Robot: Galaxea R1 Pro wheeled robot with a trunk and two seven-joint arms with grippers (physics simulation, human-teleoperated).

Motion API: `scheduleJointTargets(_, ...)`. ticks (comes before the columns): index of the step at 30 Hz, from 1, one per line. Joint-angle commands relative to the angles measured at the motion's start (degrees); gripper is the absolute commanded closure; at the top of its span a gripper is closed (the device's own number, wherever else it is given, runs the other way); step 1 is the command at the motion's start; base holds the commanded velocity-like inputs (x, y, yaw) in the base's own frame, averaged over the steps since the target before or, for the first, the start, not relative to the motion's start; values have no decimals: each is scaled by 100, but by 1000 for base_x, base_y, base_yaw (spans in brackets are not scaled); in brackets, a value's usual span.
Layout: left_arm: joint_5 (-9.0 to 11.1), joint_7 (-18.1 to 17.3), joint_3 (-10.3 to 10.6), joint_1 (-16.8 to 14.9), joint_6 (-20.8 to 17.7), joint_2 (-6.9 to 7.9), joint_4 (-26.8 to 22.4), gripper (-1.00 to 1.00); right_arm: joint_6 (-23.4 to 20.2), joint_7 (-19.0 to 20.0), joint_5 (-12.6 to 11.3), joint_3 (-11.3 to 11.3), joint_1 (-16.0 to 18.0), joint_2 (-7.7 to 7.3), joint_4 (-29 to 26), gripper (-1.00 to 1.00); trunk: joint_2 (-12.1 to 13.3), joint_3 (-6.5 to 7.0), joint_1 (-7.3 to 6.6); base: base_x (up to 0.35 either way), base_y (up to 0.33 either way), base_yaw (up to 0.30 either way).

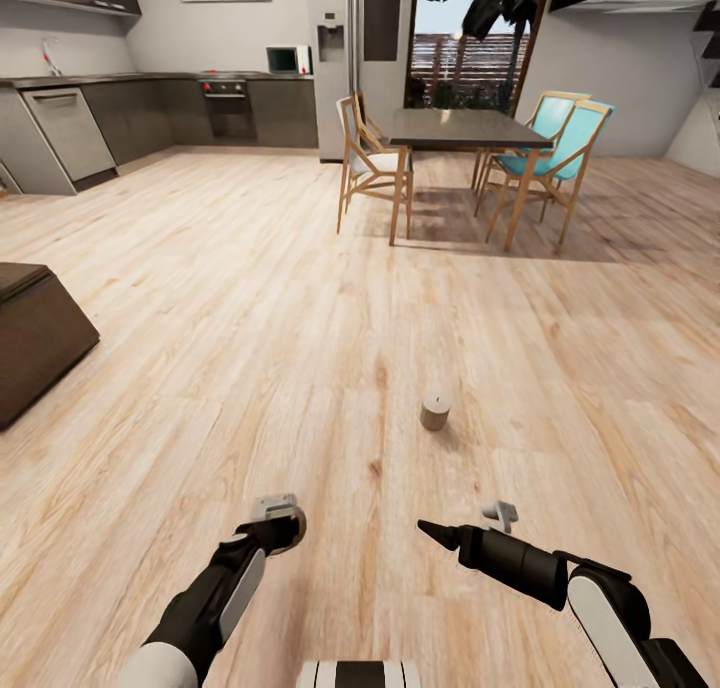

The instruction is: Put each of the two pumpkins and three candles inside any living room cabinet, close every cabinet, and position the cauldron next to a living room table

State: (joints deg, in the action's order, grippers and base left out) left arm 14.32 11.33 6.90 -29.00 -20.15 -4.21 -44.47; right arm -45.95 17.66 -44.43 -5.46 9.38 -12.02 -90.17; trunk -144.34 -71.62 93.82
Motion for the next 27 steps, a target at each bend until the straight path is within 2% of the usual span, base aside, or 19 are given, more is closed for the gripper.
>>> scheduleJointTargets(1, 60, 32, 16, 21, -79, 5, -110, 100, -17, 19, 12, 27, 3, -3, 0, -100, 0, 18, -3, 0, 0, 0)
scheduleJointTargets(5, 62, 34, 7, 163, -257, 7, -545, 100, -54, 19, 18, 107, 3, -4, 10, -100, 5, 107, -13, 0, 0, 0)
scheduleJointTargets(9, 62, 34, -1, 231, -404, 7, -770, 100, -195, 17, 27, 187, 3, -1, 20, -100, 11, 195, -24, -9, 0, 0)
scheduleJointTargets(13, 66, 31, -4, 249, -448, 15, -831, 100, -240, 13, 49, 278, 3, 3, 24, -100, 16, 284, -34, -180, 3, 0)
scheduleJointTargets(21, 71, 33, -5, 254, -463, 32, -904, 100, -263, 10, 71, 309, 3, 7, 25, -100, 27, 461, -55, -177, 24, 0)
scheduleJointTargets(27, 71, 35, -6, 255, -464, 33, -926, 100, -265, 10, 82, 314, 3, 7, 26, -100, 27, 461, -55, -21, 3, 0)
